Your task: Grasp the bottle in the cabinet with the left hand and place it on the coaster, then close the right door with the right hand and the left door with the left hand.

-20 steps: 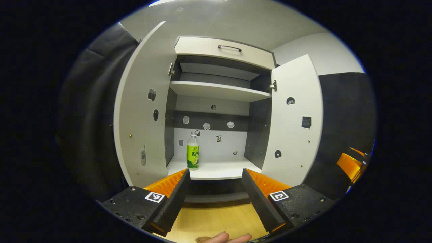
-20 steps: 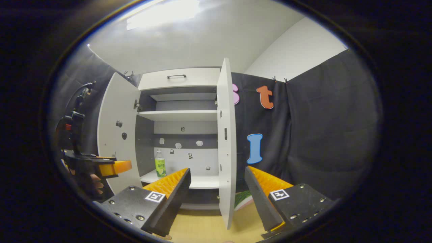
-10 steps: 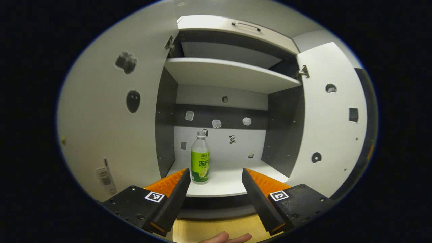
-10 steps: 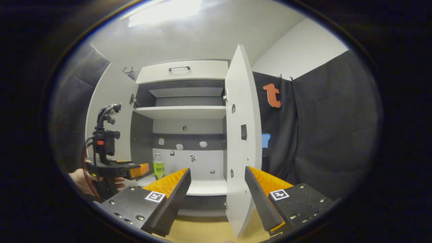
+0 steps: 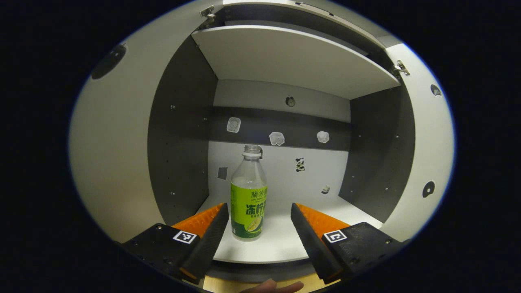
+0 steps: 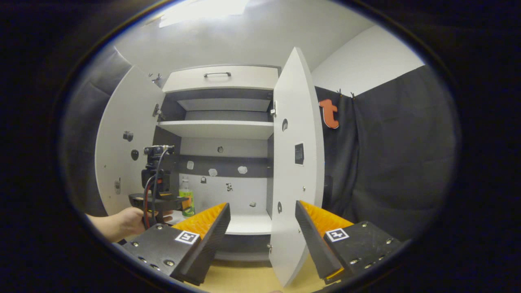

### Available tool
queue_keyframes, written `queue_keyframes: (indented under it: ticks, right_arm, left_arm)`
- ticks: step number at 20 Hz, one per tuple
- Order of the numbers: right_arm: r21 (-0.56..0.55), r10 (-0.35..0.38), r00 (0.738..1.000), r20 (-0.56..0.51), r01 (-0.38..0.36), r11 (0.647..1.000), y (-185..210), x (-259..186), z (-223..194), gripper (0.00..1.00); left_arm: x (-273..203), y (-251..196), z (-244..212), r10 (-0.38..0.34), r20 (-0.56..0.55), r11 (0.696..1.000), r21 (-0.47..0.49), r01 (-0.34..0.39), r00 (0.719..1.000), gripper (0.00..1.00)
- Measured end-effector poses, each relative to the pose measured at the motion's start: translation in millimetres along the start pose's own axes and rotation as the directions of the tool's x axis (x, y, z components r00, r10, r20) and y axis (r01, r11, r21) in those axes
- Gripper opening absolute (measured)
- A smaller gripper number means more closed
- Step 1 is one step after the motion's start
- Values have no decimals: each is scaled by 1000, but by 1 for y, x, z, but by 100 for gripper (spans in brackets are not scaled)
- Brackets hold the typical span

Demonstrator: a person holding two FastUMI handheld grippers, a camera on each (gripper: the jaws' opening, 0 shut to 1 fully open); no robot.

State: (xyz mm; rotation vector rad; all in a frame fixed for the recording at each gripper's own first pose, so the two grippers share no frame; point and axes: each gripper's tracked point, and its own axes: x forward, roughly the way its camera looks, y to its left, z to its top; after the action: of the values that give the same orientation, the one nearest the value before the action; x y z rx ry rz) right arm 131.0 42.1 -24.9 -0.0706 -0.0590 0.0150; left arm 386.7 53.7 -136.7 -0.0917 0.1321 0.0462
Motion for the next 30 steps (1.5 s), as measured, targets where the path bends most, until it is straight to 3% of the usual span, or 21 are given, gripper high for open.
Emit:
queue_keyframes:
  ticks: [5,8,10,12,13,15,24,30]
  right_arm:
    - [24,12,1000,3,-12,1000,7,-2,-3,97]
    - [5,7,1000,-5,-7,1000,4,-5,-7,100]
    - [-14,-12,1000,-13,12,1000,-2,-9,-11,97]
    - [-10,-28,999,-21,28,1000,-8,-20,-14,94]
    - [-1,-32,999,-21,32,999,-10,-26,-14,94]
    - [14,-30,999,-15,30,999,-14,-40,-12,97]
    - [41,22,1000,-2,-21,999,-39,-102,2,97]
    - [51,55,998,-6,-55,997,-56,-140,-5,97]
  left_arm:
    - [45,20,1,79,16,997,11,-79,997,97]
    - [68,17,1,60,-4,998,-34,-60,998,98]
    - [77,13,-6,42,-30,999,-26,-42,999,98]
    - [72,12,-5,40,-49,999,-20,-41,998,81]
    - [69,7,-4,22,-48,999,-44,-24,999,80]
    - [46,-4,3,-19,-43,995,-95,15,999,80]
    - [-89,-41,25,-97,-16,990,-102,95,995,79]
    - [-171,-42,13,-72,-3,997,-35,72,997,80]
